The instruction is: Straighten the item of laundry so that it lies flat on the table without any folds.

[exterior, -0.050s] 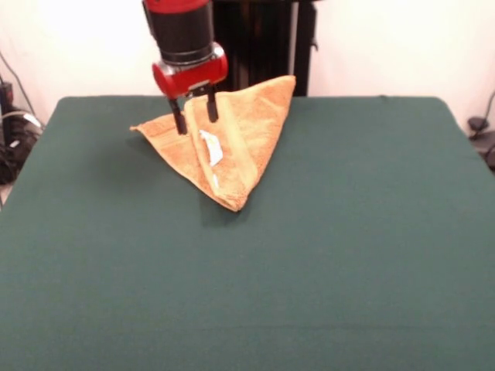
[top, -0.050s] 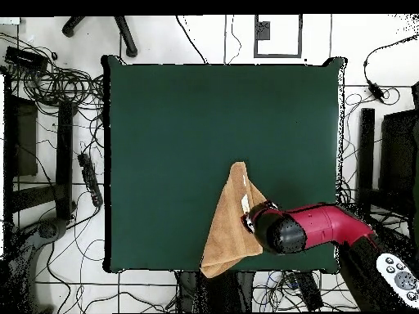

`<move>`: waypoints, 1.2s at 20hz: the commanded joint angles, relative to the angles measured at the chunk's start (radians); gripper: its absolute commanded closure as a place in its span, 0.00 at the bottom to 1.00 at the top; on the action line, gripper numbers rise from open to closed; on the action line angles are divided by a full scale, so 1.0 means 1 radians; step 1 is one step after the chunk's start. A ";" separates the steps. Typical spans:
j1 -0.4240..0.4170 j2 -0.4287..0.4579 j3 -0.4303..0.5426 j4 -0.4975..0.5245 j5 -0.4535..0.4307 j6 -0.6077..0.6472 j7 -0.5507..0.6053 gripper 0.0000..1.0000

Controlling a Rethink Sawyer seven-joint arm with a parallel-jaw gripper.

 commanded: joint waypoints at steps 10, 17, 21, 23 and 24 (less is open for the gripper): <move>0.074 0.170 -0.037 -0.055 -0.097 -0.144 0.024 0.00; 0.054 0.194 -0.005 -0.098 -0.093 -0.120 -0.036 0.00; 0.043 0.203 0.002 -0.109 -0.095 -0.111 -0.056 0.00; 0.039 0.215 0.003 -0.118 -0.100 -0.113 -0.062 0.00; 0.037 0.223 0.003 -0.123 -0.102 -0.114 -0.066 0.00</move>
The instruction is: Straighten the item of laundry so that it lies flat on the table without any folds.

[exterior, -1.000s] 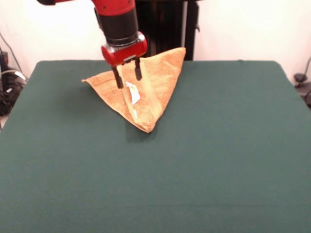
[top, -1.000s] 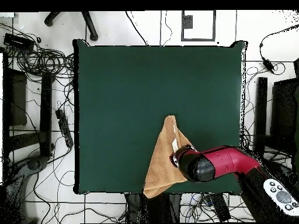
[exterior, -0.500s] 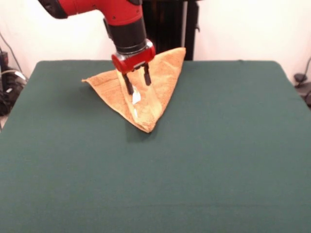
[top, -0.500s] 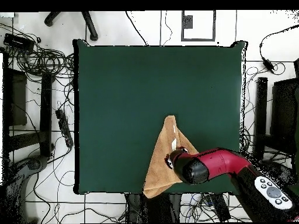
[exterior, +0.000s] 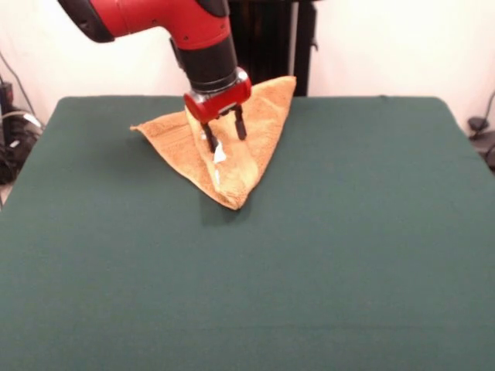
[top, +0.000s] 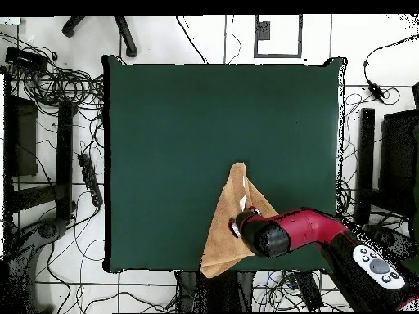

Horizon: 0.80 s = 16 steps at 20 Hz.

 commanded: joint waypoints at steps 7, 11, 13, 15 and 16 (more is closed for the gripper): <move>0.010 0.085 0.053 -0.114 -0.059 -0.065 -0.067 1.00; 0.048 0.042 0.022 -0.101 -0.068 -0.076 -0.016 1.00; 0.051 0.026 0.018 -0.087 -0.065 -0.091 0.006 1.00; 0.056 0.016 0.012 -0.078 -0.065 -0.101 0.022 1.00; 0.058 0.013 0.010 -0.076 -0.065 -0.103 0.026 1.00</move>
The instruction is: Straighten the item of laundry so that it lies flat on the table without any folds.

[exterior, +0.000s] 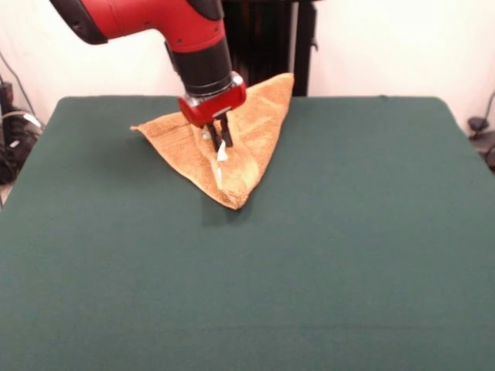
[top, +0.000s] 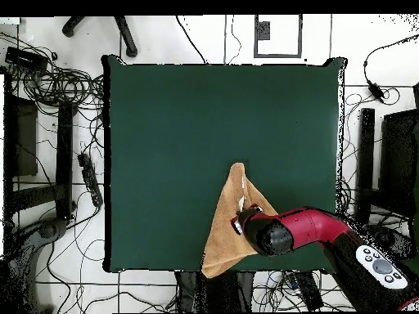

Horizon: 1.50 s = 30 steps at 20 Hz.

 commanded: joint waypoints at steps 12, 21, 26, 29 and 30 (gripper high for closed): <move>0.097 -0.300 0.005 0.141 0.054 -0.032 0.100 1.00; 0.147 -0.443 -0.031 0.216 0.146 -0.003 0.136 1.00; 0.180 -0.439 -0.062 0.215 0.158 -0.026 0.158 1.00; 0.192 -0.435 -0.082 0.215 0.161 -0.046 0.167 1.00; 0.197 -0.435 -0.089 0.215 0.161 -0.053 0.172 1.00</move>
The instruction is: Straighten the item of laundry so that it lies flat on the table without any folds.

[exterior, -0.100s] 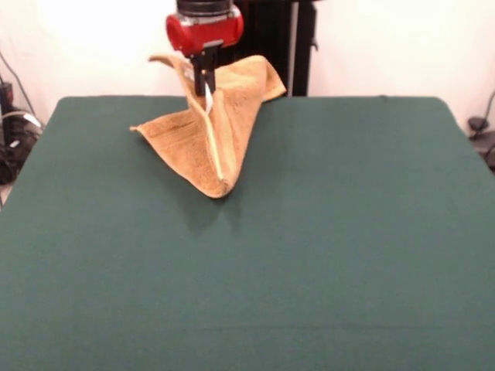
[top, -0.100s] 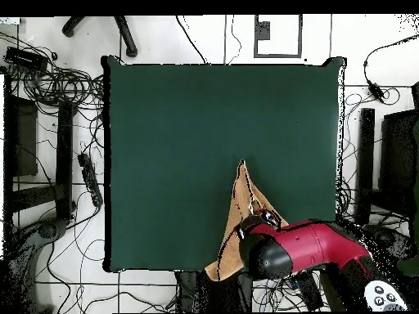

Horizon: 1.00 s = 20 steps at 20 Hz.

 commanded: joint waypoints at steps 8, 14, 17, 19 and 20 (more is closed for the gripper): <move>0.214 0.056 -0.203 0.021 0.011 -0.193 0.308 1.00; 0.330 0.090 -0.343 0.031 0.069 -0.295 0.344 1.00; 0.363 0.099 -0.386 0.047 0.113 -0.328 0.335 1.00; 0.375 0.111 -0.404 0.052 0.137 -0.351 0.320 1.00; 0.376 0.119 -0.409 0.053 0.147 -0.360 0.306 1.00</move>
